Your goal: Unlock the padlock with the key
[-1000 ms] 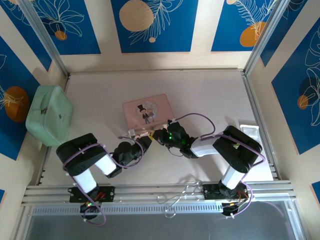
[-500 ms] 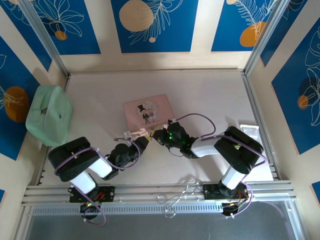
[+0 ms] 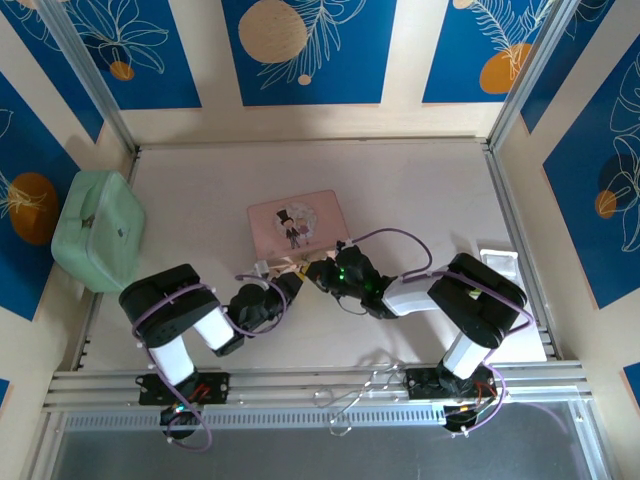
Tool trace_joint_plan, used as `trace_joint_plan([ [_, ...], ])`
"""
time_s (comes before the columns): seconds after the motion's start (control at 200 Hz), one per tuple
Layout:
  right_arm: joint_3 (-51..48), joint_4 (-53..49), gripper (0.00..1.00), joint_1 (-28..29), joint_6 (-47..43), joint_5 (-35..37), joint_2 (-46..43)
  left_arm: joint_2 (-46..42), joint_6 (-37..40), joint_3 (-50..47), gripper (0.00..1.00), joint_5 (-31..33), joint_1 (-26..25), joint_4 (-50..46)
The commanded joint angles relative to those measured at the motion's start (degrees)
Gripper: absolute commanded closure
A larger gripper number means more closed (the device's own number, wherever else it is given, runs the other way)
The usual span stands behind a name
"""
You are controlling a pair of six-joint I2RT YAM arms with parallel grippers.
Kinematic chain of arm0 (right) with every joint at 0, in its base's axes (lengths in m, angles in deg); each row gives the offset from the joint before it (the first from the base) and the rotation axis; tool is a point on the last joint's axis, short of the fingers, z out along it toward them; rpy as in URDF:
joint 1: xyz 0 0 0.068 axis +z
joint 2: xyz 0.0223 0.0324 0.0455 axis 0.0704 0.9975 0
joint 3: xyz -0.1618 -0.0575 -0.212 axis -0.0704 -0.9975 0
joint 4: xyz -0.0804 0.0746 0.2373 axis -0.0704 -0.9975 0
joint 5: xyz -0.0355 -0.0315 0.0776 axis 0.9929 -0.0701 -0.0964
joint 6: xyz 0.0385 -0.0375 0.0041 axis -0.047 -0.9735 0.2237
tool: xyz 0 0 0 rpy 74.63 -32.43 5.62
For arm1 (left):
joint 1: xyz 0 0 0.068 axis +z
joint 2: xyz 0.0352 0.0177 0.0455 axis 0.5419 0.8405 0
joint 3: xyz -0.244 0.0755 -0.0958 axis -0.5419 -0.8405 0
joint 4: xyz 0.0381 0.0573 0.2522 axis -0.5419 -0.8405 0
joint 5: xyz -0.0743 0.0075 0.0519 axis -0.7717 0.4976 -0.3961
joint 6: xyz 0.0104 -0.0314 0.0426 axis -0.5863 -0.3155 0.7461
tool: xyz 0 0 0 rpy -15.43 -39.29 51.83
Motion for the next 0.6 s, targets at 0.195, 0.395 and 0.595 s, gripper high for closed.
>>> trace_joint_plan([
  [0.195, -0.3, 0.4, 1.00, 1.3, 1.0, -0.3, -0.6, 1.6, 0.2, 1.8, 0.99, -0.3, 0.7, 2.2],
  [0.395, 2.5, -8.4, 1.00, 1.8, 1.2, 0.6, -2.2, 1.9, 2.0, 0.9, 1.00, -0.4, 0.7, 2.0],
  [0.595, 7.5, -23.9, 1.00, 3.3, 1.0, 4.0, -4.5, -6.4, 8.5, 1.5, 1.00, 1.9, -0.3, -20.5],
])
